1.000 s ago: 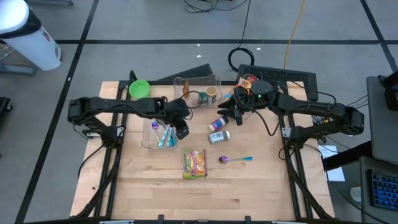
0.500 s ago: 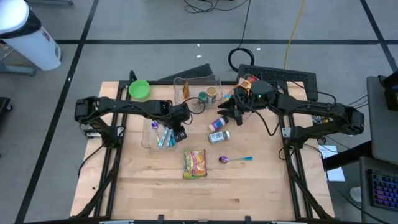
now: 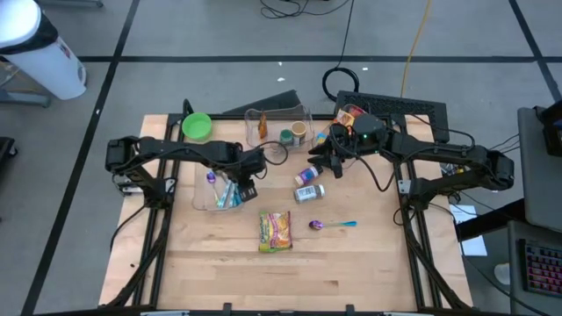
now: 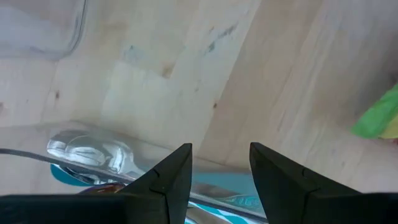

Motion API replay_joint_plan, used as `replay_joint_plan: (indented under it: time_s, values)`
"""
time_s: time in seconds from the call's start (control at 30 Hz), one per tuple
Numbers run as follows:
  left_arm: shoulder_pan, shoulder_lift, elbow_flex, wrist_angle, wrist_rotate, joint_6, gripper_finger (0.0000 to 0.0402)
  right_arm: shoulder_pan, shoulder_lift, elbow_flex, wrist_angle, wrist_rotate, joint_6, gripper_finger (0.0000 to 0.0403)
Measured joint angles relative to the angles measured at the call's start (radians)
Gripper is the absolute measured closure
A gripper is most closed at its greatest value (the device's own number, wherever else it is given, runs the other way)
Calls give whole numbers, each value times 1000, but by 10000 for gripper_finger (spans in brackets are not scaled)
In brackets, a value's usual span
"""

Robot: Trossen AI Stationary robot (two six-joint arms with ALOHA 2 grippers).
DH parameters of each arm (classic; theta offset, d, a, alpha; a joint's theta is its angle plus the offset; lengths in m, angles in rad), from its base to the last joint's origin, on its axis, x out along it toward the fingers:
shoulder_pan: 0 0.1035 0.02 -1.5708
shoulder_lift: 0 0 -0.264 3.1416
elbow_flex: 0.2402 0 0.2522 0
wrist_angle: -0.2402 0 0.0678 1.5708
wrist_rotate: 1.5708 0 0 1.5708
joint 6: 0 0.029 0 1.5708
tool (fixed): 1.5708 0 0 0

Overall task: Pick & Place Food Item
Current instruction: Adjust the left transparent bin, then put the white spice bottle into the middle transparent bin

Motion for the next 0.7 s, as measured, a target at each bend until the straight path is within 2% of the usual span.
replay_joint_plan:
  time_s: [0.17,0.33,0.7]
  values:
    - [3,0,0,-2,-16,-40,231,0,0,0,-1,0,0,234]
    - [4,-34,12,68,-1,-54,231,0,0,0,-2,0,-1,234]
    - [30,-122,177,200,38,-118,231,1,0,0,3,0,-1,234]
